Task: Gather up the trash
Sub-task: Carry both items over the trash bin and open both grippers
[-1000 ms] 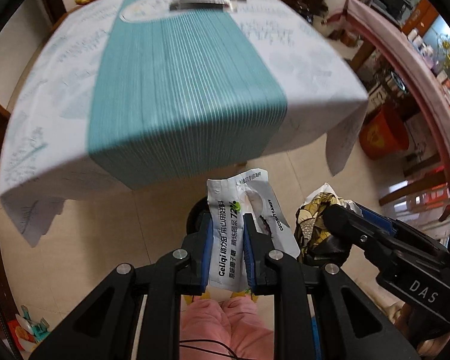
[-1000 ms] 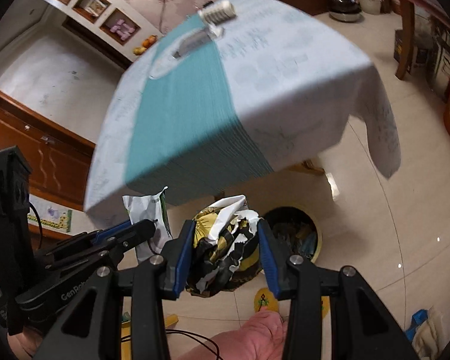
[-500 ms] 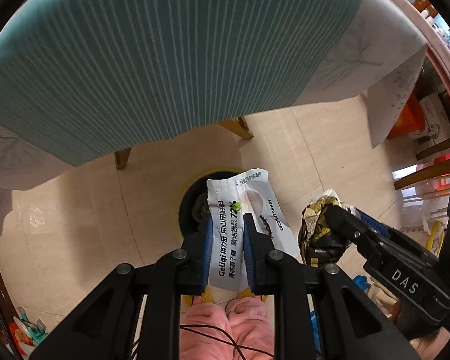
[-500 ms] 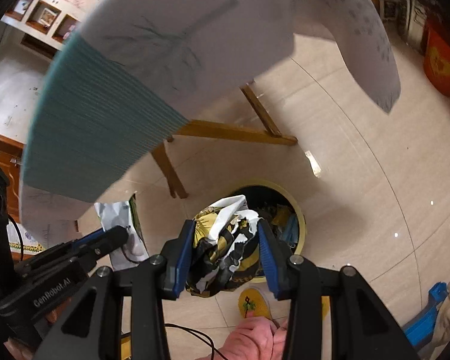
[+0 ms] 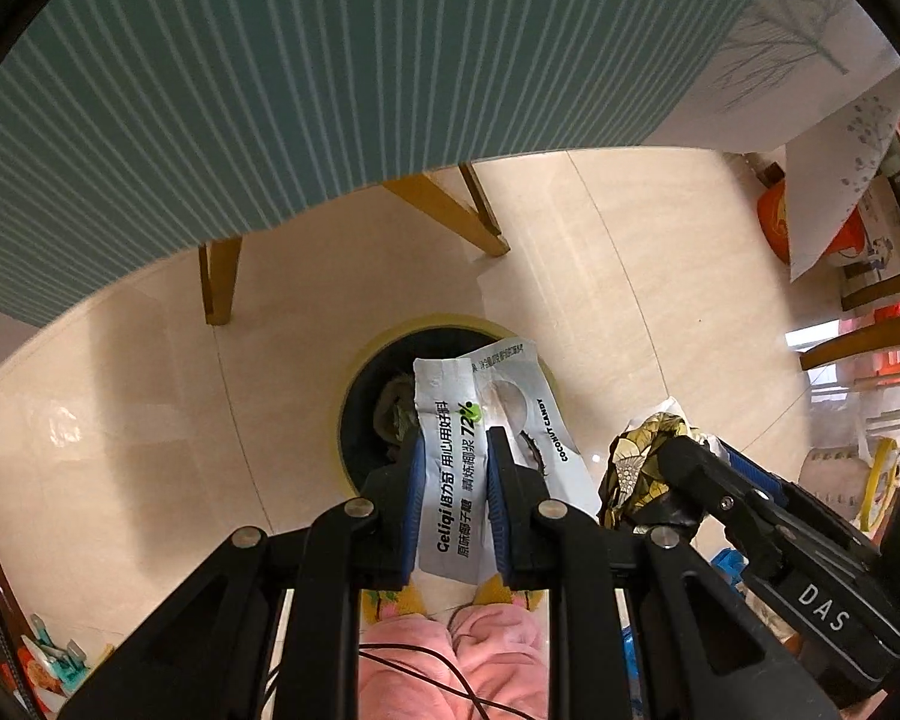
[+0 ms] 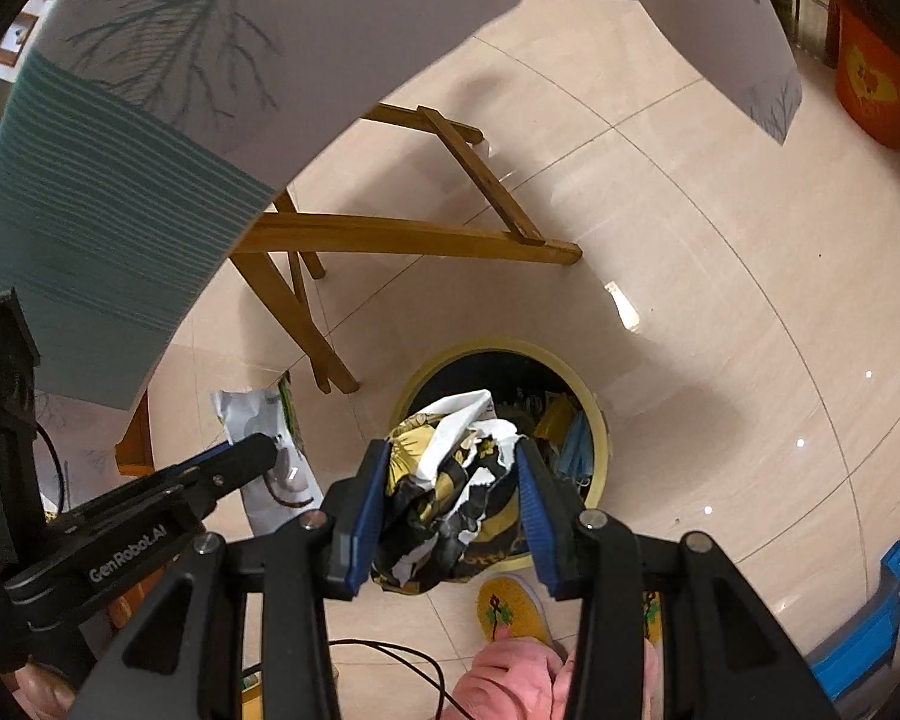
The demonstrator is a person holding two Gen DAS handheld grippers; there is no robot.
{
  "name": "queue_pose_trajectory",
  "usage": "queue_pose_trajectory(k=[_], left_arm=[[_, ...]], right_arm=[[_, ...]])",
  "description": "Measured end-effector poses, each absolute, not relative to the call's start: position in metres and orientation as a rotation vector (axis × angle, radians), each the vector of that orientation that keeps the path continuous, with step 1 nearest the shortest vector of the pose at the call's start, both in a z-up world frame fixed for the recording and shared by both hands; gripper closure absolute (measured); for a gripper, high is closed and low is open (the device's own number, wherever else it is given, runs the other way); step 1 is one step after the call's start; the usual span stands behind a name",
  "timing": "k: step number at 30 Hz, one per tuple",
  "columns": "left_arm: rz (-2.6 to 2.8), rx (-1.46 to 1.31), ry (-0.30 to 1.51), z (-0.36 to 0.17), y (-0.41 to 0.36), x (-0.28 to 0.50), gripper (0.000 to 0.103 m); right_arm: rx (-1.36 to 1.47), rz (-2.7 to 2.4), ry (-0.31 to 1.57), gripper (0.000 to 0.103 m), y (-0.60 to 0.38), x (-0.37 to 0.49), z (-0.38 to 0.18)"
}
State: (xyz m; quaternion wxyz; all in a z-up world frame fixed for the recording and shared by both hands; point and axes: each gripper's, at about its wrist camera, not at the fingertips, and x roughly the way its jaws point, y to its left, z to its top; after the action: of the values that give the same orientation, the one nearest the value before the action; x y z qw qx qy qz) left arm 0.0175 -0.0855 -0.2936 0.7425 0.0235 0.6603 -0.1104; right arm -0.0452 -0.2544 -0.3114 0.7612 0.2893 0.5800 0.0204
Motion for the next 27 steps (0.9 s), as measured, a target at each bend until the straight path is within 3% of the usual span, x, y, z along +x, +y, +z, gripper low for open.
queue_pose_trajectory(k=[7,10,12,14,27], left_arm=[[-0.252,0.018,1.477,-0.315,-0.08,0.019,0.081],[-0.246,0.013,1.487,-0.319,-0.074,0.02,0.07],[-0.239,0.009,1.491,-0.324,-0.071,0.02,0.051],[-0.227,0.011,1.487,-0.325,-0.066,0.019,0.046],[-0.149,0.0,1.482,-0.318,-0.04,0.018,0.046]], right_arm=[[0.645,0.042,1.277,0.06,-0.257,-0.041,-0.319],[0.635,0.056,1.285,0.059,-0.254,-0.036,-0.323],[0.634,0.062,1.295,0.056,-0.25,-0.035,-0.326],[0.644,0.063,1.306,0.053,-0.247,-0.033,-0.33],[0.629,0.071,1.347,0.034,-0.22,-0.019,-0.341]])
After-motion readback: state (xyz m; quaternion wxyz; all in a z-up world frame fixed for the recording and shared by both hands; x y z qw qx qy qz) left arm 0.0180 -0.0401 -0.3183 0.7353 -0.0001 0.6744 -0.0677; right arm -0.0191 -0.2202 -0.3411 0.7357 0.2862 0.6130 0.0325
